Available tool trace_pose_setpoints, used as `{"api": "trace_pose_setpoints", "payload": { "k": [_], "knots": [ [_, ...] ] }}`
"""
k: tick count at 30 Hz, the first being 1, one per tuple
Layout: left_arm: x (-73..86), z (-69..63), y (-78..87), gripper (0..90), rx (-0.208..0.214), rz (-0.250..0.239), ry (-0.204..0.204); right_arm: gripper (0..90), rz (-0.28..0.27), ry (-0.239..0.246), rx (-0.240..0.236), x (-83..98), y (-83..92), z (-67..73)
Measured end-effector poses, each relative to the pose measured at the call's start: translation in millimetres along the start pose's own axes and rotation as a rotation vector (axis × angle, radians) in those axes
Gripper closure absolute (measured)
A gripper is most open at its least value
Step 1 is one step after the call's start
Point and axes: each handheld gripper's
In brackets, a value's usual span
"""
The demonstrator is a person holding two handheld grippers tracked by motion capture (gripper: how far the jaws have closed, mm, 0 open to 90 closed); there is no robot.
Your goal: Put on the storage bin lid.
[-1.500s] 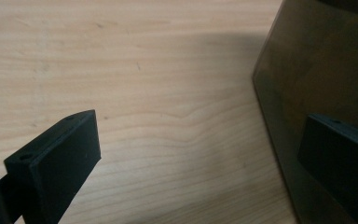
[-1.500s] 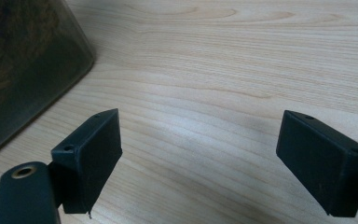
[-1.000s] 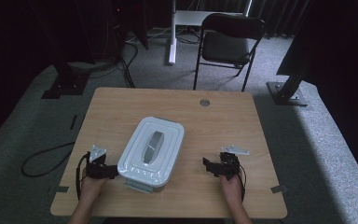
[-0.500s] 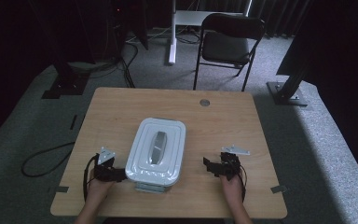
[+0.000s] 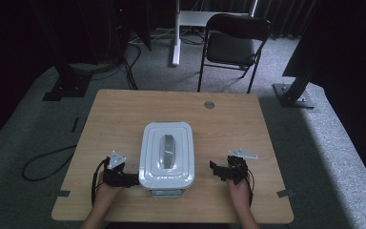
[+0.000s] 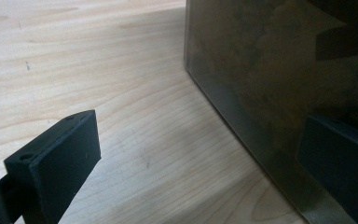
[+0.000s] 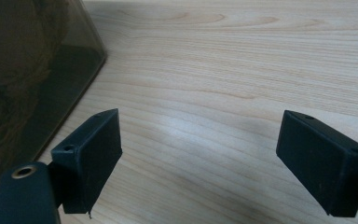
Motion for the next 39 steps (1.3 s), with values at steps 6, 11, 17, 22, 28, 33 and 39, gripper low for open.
{"api": "trace_pose_setpoints", "payload": {
  "k": [6,11,17,22,28,33,39],
  "knots": [
    [3.3,7.7,4.0,0.6,-0.004,-0.032,-0.001,13.3,-0.003,-0.002,-0.009,1.6,0.9,-2.3],
    [7.5,11.7,4.4,0.6,-0.005,-0.036,0.007,13.4,-0.001,0.034,-0.026,2.3,0.3,-0.3],
    [8.5,11.3,5.9,0.6,-0.007,-0.062,-0.015,13.3,0.0,0.063,-0.026,4.5,-1.3,2.3],
    [12.4,15.0,7.6,0.7,-0.026,-0.061,-0.019,13.0,-0.03,0.077,-0.031,6.1,1.7,3.7],
    [18.9,22.7,13.3,0.6,-0.048,-0.058,-0.012,12.3,-0.049,0.108,-0.022,12.0,5.3,0.3],
    [19.9,29.5,19.2,0.7,-0.074,-0.08,0.023,12.2,-0.051,0.099,-0.015,13.3,7.6,-6.0],
    [23.3,39.2,24.1,0.6,-0.109,-0.078,0.054,11.9,-0.063,0.106,-0.01,13.8,9.2,-10.1]
  ]
}}
Point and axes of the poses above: each handheld gripper's, and its own axes: y roughly backward along the jaws, x roughly out of its underside, z roughly to its left, and after that the axes turned 8 degrees about -z, right-handed
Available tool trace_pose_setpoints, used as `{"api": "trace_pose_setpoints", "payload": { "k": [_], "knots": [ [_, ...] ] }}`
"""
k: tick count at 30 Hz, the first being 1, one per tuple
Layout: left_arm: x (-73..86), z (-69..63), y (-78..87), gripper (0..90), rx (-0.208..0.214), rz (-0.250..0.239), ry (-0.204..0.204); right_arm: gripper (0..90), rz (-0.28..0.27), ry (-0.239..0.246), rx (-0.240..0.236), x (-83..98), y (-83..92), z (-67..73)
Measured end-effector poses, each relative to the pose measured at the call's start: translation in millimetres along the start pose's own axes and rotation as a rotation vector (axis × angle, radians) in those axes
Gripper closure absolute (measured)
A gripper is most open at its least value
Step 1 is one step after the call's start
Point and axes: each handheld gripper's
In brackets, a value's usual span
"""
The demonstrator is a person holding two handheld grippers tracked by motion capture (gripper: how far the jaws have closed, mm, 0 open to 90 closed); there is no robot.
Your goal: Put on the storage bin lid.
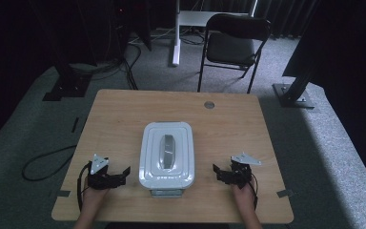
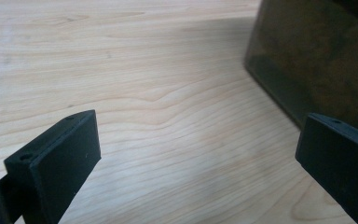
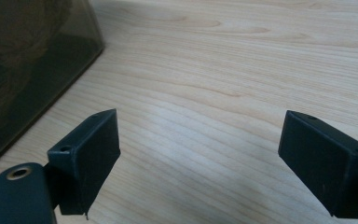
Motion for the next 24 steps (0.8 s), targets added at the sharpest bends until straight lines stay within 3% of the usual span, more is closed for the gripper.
{"api": "trace_pose_setpoints", "payload": {
  "k": [12,17,24],
  "knots": [
    [5.0,16.6,11.7,0.7,-0.056,-0.009,0.025,11.9,0.001,-0.018,0.107,4.8,12.5,-16.0],
    [8.8,23.5,17.9,0.7,-0.079,-0.009,0.034,11.9,-0.001,-0.035,0.121,5.6,14.2,-20.2],
    [14.0,33.3,28.2,0.7,-0.109,-0.007,0.041,11.9,0.016,-0.022,0.167,12.4,23.2,-24.8]
  ]
}}
Point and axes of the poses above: each handheld gripper's, and its own axes: y roughly backward along the jaws, x roughly out of its underside, z roughly to its left, and after that the axes turned 8 degrees about -z, right-handed
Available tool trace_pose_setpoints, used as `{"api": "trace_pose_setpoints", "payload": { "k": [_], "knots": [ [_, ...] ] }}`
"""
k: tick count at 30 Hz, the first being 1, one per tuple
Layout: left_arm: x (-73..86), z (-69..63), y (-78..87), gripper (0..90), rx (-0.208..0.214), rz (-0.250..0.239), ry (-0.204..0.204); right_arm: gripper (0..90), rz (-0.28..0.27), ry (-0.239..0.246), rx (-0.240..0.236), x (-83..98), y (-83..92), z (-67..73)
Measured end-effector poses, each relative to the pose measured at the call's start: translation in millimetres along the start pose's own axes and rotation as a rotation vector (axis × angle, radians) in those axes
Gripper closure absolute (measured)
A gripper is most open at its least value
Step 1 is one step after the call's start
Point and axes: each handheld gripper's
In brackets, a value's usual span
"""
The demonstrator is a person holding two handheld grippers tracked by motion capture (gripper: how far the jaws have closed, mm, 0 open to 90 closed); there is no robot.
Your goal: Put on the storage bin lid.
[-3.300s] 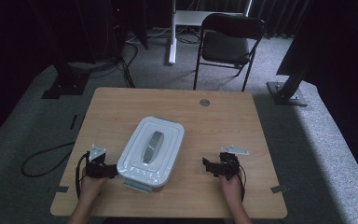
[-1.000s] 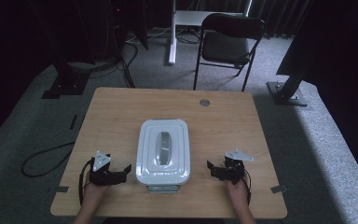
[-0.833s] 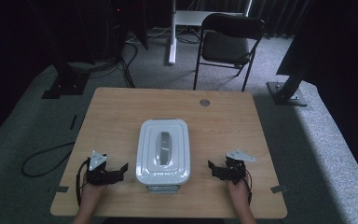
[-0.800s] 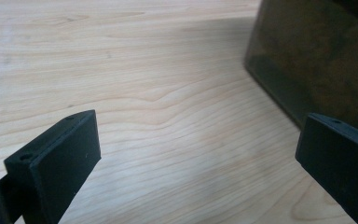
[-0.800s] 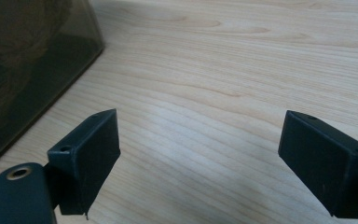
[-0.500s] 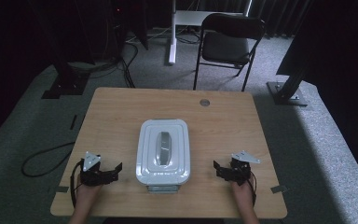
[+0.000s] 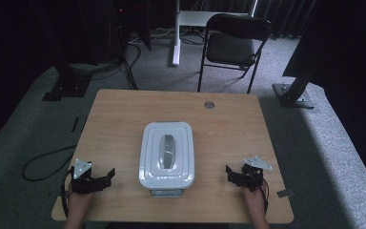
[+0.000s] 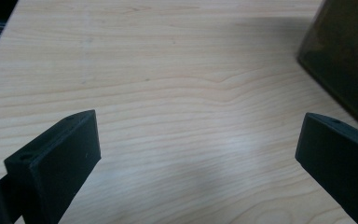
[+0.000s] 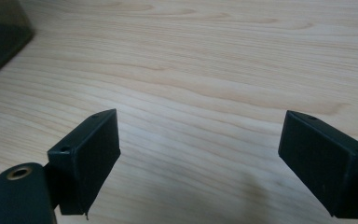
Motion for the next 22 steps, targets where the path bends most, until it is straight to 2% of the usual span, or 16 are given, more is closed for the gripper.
{"api": "trace_pose_setpoints", "payload": {
  "k": [8,15,22],
  "knots": [
    [5.9,8.8,10.3,0.7,-0.038,0.004,0.009,11.8,0.004,-0.01,0.031,5.3,11.9,-11.5],
    [11.5,14.0,20.2,0.7,-0.073,0.012,-0.011,11.9,0.013,-0.024,0.045,10.3,21.5,-20.3],
    [17.6,27.2,33.7,0.7,-0.13,0.004,0.018,11.9,0.04,-0.049,0.089,21.3,36.5,-35.1]
  ]
}}
Point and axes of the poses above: each handheld gripper's, and its own axes: y roughly backward along the jaws, x roughly out of its underside, z roughly to its left, and after that the axes turned 8 degrees about -z, right-handed
